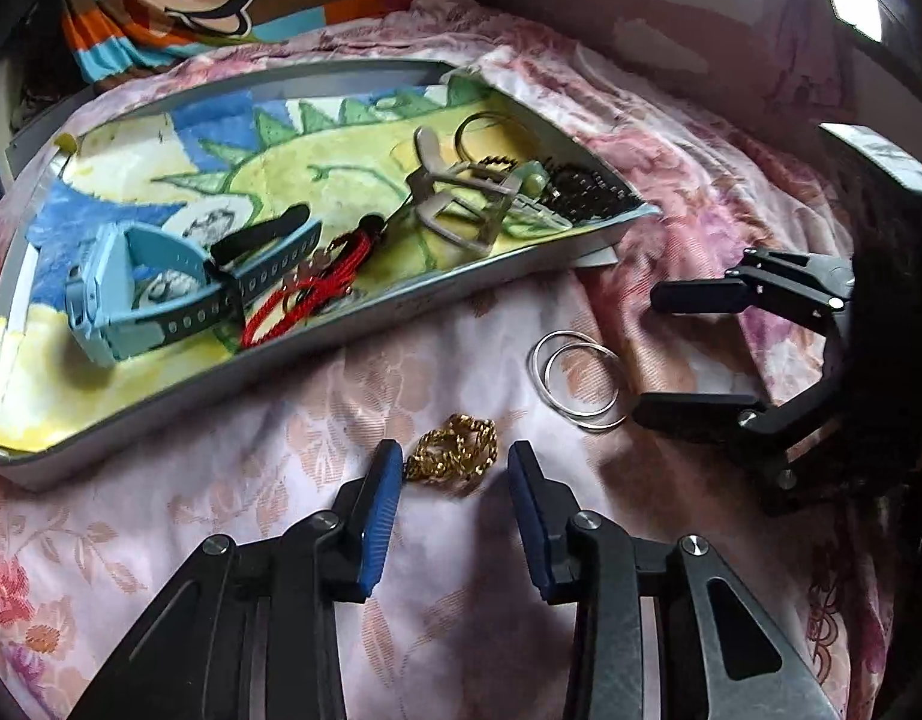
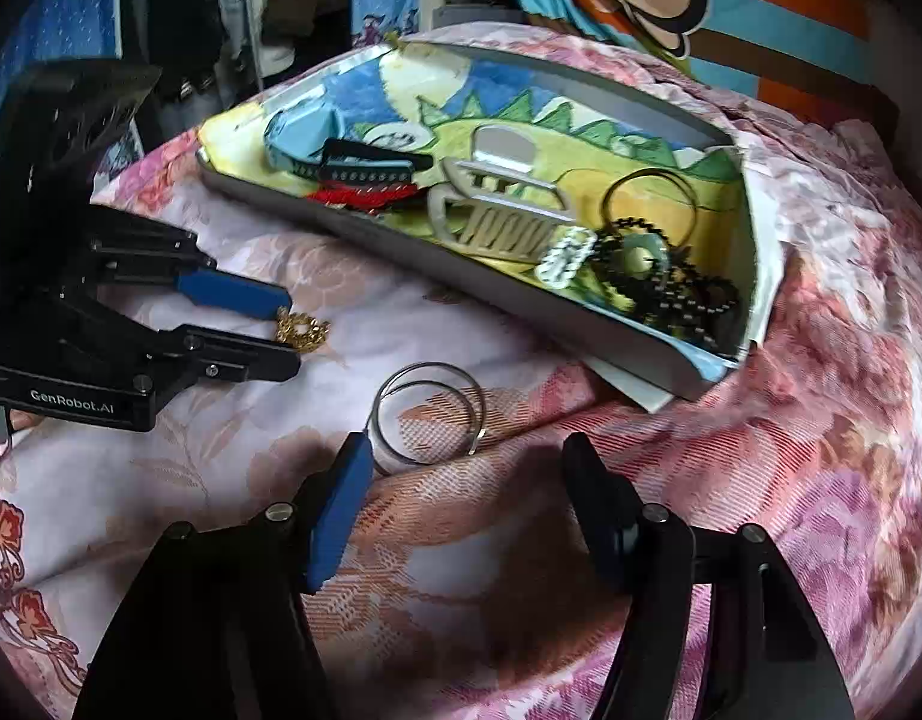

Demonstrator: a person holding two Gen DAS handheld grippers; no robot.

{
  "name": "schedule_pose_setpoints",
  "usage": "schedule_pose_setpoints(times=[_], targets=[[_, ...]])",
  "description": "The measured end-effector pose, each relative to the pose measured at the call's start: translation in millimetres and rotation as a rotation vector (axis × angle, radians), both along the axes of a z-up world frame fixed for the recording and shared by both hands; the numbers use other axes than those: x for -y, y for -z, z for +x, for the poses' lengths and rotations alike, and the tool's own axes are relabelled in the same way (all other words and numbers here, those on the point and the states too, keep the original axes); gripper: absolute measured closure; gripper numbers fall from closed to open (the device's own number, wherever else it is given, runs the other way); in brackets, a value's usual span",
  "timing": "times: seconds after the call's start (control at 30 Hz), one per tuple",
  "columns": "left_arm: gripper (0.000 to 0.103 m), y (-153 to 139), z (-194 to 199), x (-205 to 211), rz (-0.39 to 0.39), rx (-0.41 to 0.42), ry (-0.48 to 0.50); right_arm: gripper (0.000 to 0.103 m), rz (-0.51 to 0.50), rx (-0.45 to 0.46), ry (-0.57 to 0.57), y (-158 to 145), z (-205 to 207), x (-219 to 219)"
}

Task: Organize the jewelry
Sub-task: 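Grasp the gold chain with the left tool while the right tool grasps the silver rings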

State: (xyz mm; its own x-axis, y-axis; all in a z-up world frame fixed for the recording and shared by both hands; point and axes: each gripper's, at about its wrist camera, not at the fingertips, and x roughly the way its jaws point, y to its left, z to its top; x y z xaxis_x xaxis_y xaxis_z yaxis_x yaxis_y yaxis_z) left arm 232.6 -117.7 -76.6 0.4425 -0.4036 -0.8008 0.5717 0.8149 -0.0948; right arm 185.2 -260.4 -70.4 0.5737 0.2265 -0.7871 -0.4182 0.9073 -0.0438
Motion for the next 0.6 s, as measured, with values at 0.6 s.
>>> schedule_pose_setpoints(times=[0.6], targets=[[0.077,3.8,3.4,1.6,0.033,-0.003,-0.022,0.063,0.017,-0.063,-0.023,17.6,15.1,-19.5]])
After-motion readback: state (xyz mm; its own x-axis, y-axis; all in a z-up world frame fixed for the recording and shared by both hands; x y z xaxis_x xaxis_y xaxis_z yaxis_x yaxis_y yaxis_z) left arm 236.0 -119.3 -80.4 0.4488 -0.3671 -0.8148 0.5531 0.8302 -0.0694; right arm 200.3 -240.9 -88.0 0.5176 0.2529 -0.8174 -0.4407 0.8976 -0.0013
